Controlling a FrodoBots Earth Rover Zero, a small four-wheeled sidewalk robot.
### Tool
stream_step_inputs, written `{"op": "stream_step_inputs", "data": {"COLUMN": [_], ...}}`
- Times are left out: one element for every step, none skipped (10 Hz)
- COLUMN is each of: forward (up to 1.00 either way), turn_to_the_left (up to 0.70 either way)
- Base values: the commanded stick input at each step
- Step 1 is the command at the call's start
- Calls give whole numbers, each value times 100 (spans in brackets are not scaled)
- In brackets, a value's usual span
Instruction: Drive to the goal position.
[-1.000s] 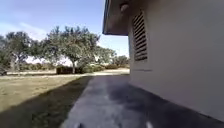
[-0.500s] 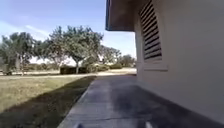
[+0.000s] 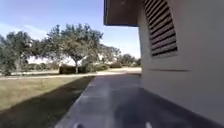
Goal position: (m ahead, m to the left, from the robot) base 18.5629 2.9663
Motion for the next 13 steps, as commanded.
{"op": "stream_step_inputs", "data": {"forward": [100, 100, 100, 100, 100, 100, 100, 100, 100, 100, 100, 100, 100], "turn_to_the_left": [0, 0, 0, 0, 0, 0, 0, 0, 0, 0, 0, 0, 0]}}
